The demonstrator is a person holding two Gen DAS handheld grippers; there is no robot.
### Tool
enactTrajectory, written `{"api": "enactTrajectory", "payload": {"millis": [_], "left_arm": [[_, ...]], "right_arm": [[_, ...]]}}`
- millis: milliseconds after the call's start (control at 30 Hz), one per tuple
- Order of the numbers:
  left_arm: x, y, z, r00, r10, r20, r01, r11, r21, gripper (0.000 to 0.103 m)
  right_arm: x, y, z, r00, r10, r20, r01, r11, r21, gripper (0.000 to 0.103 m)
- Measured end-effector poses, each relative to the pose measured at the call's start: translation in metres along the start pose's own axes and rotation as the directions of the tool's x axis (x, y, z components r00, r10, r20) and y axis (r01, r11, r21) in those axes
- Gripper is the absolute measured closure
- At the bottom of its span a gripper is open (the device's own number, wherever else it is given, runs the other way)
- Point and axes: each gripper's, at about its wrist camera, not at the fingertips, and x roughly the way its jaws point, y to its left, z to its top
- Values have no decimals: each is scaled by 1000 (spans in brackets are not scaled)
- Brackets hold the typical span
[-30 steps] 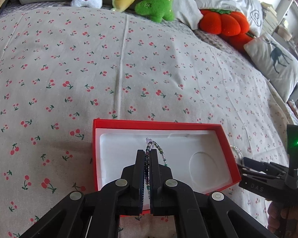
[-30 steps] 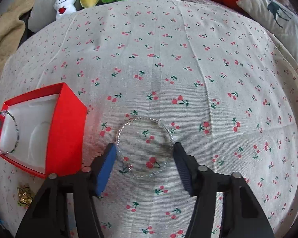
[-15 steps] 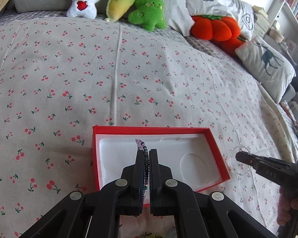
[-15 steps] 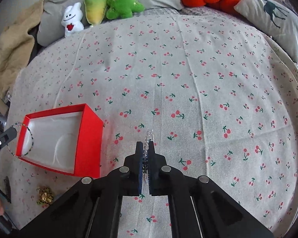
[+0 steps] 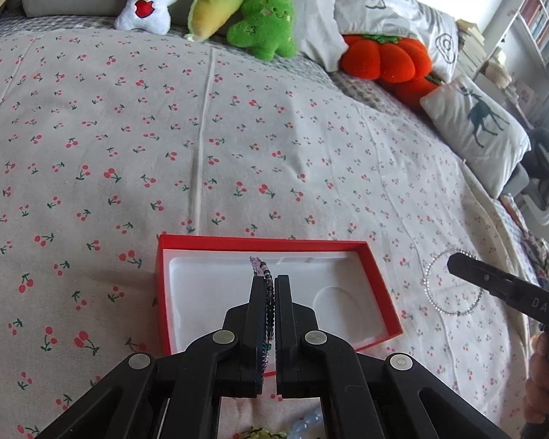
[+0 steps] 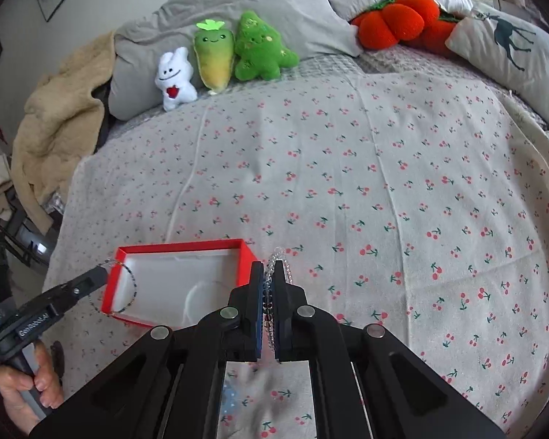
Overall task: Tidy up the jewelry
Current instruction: 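Place the silver-beaded bracelet in the red box with the right gripper while the left gripper releases its bracelet, then grasp the green beaded bracelet with gold charm using the left gripper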
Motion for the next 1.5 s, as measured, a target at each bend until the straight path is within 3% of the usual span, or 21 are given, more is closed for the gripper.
{"api": "enactTrajectory", "payload": {"millis": [167,367,767,867,933,1233,1333,1500], "left_arm": [[6,-2,0,998,-59,-12,58,998,-28,103],[17,5,-3,1000,3,-28,-4,1000,-24,103],[33,7,-7,984,179,-19,-177,981,78,103],[33,-1,-10,975,220,-19,-216,969,119,100],[29,-6,-12,971,238,-16,-233,962,140,87],[-14,-27,-33,959,284,19,-282,939,196,37],[-25,-30,-43,953,303,4,-297,933,200,25],[-37,-32,-61,941,337,-32,-323,924,206,12]], "right_arm": [[12,41,0,990,142,-22,-142,990,-16,100],[60,69,-14,966,234,-111,-232,972,31,99],[79,47,-15,991,83,-109,-85,996,-13,98],[75,51,-16,994,14,-108,-21,998,-63,89],[68,49,-16,995,0,-96,-7,997,-72,72],[14,48,-25,999,-1,-51,-4,995,-101,63],[-4,49,-34,999,-21,-43,17,994,-106,44],[-22,50,-53,995,-70,-75,61,992,-113,39]]}}
